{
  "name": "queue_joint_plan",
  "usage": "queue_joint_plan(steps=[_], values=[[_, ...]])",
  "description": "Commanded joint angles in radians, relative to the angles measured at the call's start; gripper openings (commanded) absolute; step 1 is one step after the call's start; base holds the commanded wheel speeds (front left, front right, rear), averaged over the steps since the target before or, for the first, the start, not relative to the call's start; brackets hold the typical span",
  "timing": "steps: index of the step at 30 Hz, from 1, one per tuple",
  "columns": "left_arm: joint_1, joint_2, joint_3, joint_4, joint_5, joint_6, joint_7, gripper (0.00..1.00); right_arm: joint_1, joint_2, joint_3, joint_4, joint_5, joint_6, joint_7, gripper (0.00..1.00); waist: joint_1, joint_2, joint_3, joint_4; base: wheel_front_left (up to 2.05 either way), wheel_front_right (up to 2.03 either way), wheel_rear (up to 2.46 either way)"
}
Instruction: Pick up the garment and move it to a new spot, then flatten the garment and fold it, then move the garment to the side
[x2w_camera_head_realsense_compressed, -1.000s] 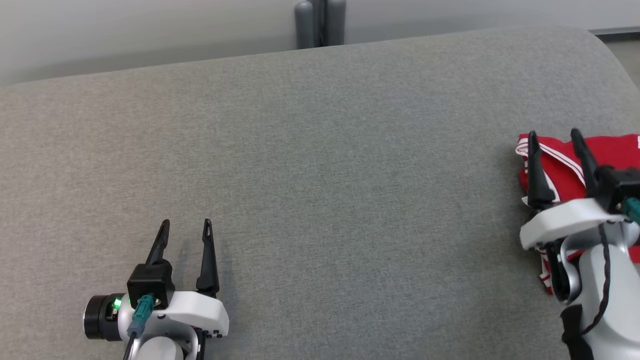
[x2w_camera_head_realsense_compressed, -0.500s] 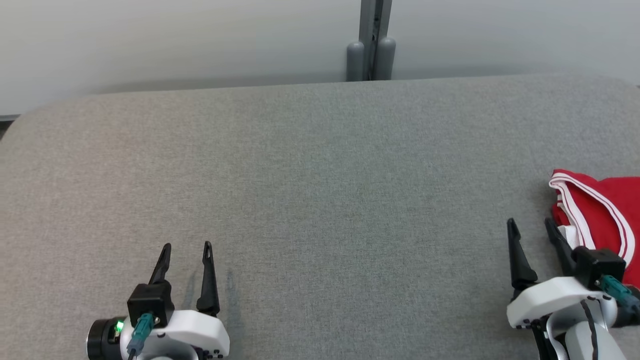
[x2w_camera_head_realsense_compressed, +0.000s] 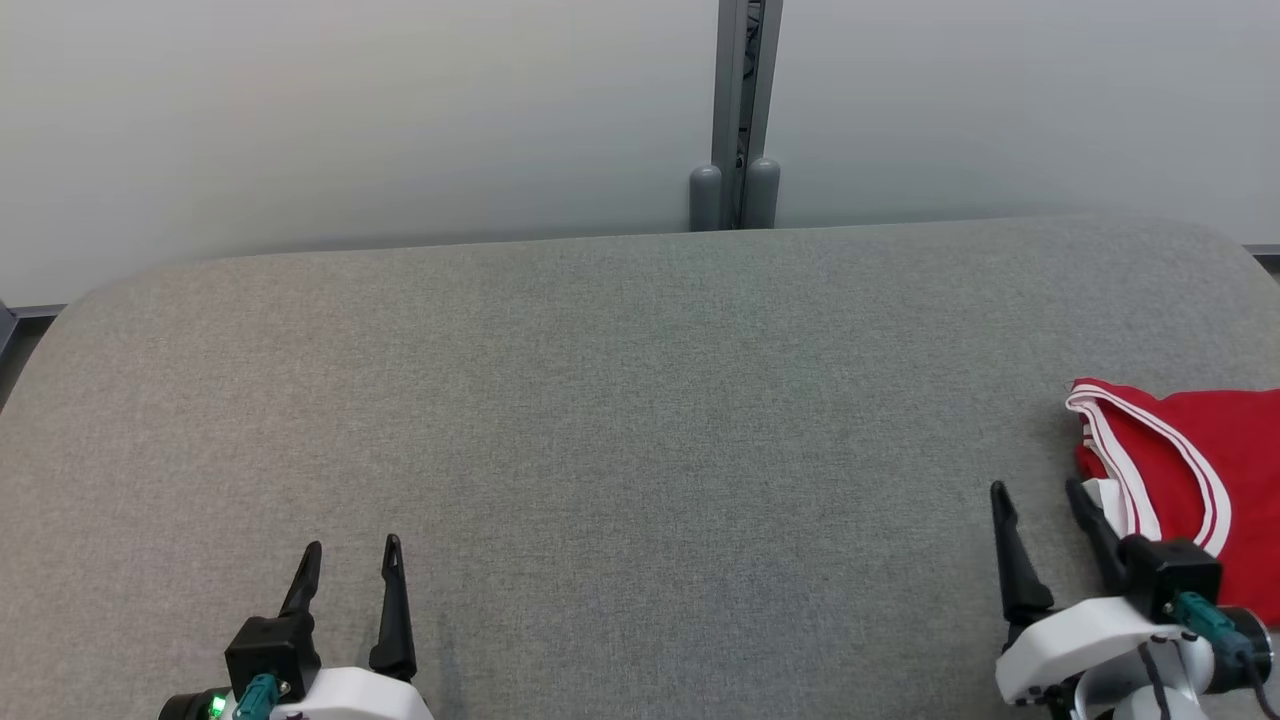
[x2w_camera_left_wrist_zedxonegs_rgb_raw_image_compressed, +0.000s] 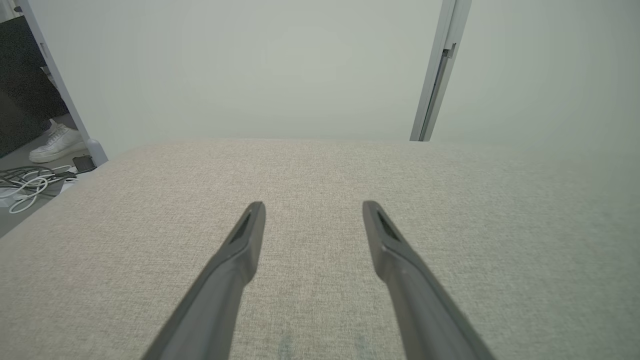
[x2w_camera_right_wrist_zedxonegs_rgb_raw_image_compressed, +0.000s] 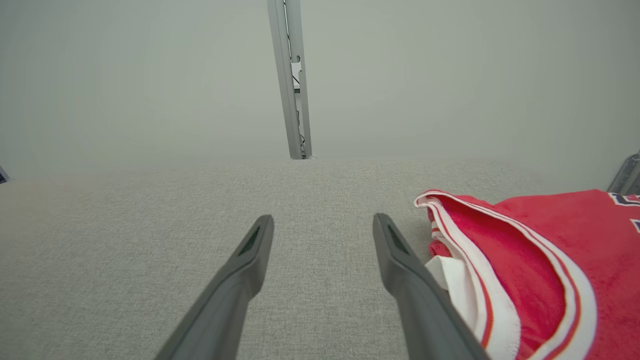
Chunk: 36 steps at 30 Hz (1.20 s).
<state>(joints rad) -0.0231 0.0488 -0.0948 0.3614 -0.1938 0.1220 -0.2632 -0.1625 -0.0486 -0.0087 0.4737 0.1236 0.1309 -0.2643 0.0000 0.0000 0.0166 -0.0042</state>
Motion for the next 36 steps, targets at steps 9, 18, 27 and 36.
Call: queue_joint_plan(steps=[9, 18, 27, 36], values=[[0.018, 0.004, 0.005, -0.006, 0.001, -0.017, -0.001, 1.0, 0.025, -0.006, 0.034, -0.005, 0.034, 0.0, 0.001, 1.0, 0.0, 0.0, -0.004, 0.003, 0.0, 0.0, 0.0], [0.019, 0.004, -0.001, -0.002, -0.005, -0.013, -0.001, 1.0, 0.025, -0.006, 0.054, 0.008, 0.047, 0.0, 0.001, 1.0, 0.0, 0.0, -0.002, 0.004, 0.0, 0.0, 0.0], [0.003, 0.005, 0.0, 0.004, -0.005, -0.013, -0.001, 1.0, 0.012, 0.0, 0.077, 0.017, 0.051, 0.0, 0.001, 1.0, 0.0, 0.0, 0.012, -0.115, 0.0, 0.0, 0.0], [0.021, -0.013, -0.004, 0.037, -0.046, -0.034, 0.011, 0.0, 0.042, 0.003, 0.075, 0.042, 0.064, -0.001, 0.007, 0.0, 0.0, 0.0, 0.007, -0.089, 0.0, 0.0, 0.0]])
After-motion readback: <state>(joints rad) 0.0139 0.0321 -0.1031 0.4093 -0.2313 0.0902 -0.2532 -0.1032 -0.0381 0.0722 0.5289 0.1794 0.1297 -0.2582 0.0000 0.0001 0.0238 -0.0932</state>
